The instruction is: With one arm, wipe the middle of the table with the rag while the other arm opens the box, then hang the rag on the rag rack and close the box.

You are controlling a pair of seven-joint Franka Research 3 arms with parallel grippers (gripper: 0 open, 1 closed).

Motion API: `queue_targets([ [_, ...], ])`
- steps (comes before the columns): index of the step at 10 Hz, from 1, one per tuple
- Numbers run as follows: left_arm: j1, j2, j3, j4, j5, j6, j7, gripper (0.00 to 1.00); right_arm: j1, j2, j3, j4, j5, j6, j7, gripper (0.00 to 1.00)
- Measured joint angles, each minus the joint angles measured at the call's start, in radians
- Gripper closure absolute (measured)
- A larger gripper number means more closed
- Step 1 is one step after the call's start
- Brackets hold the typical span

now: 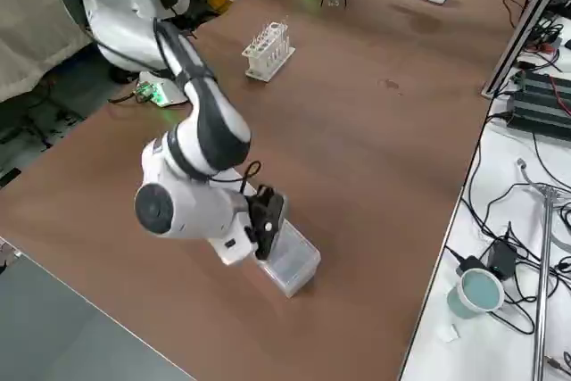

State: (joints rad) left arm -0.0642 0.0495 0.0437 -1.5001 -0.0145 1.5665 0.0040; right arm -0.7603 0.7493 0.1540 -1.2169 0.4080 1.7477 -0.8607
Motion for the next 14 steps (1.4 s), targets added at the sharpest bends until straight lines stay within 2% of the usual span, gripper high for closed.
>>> queue_targets([
  [1,0.0,0.0,0.0,0.0,0.0,0.0,0.0,0.01,0.044,-0.079,0.005,0.014,-0.084,-0.026,0.108,0.78],
  [3,0.0,0.001,0.0,0.0,0.0,0.0,0.0,0.01,0.171,-0.24,0.008,0.015,-0.197,-0.08,0.289,0.48],
  [5,0.0,0.001,0.0,0.0,0.0,0.0,0.001,0.01,0.287,-0.317,0.007,0.008,-0.271,-0.118,0.423,0.17],
  [6,0.0,0.001,0.0,0.0,0.0,0.0,0.001,0.01,0.337,-0.34,0.007,0.004,-0.306,-0.145,0.51,0.1],
  [8,0.0,0.001,0.0,0.0,0.0,0.0,0.001,0.01,0.427,-0.382,0.007,0.0,-0.36,-0.189,0.651,0.02],
  [11,0.0,0.001,0.0,0.0,0.0,0.0,0.001,0.01,0.495,-0.423,0.004,-0.008,-0.39,-0.195,0.748,0.02],
  [12,0.0,0.001,0.0,0.0,0.0,0.0,0.001,0.01,0.508,-0.439,0.0,-0.021,-0.394,-0.194,0.756,0.02],
  [14,0.0,0.001,0.0,0.0,0.0,0.001,0.001,0.01,0.541,-0.496,-0.034,-0.097,-0.396,-0.161,0.767,0.02],
])
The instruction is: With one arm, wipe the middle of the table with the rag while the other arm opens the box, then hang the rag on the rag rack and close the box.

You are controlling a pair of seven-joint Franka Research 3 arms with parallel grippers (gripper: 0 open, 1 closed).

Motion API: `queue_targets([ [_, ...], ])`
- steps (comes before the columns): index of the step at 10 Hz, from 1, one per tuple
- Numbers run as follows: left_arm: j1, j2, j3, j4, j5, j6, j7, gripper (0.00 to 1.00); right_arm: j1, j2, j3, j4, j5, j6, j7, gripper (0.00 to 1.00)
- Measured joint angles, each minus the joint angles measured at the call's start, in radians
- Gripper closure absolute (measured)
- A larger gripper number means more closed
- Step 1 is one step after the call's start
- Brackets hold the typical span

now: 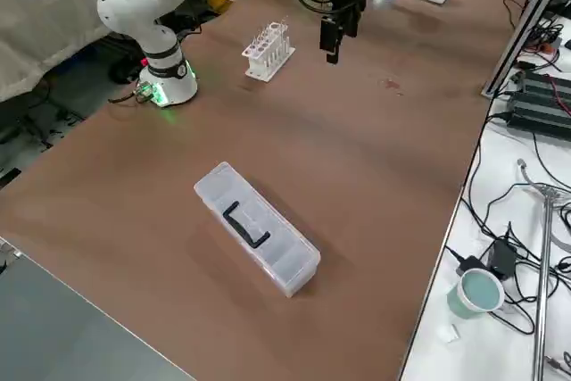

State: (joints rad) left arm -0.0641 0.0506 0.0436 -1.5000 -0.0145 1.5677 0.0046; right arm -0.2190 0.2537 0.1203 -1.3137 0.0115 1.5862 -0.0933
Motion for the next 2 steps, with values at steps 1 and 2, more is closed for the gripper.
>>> queue_targets([
  [1,0.0,0.0,0.0,0.0,0.0,0.0,0.0,0.01,0.01,-0.027,-0.012,-0.051,0.0,0.037,0.016,0.02],
  [2,0.0,0.0,0.0,0.0,0.0,0.001,0.0,0.01,0.034,-0.055,-0.038,-0.106,0.0,0.071,0.048,0.02],
])
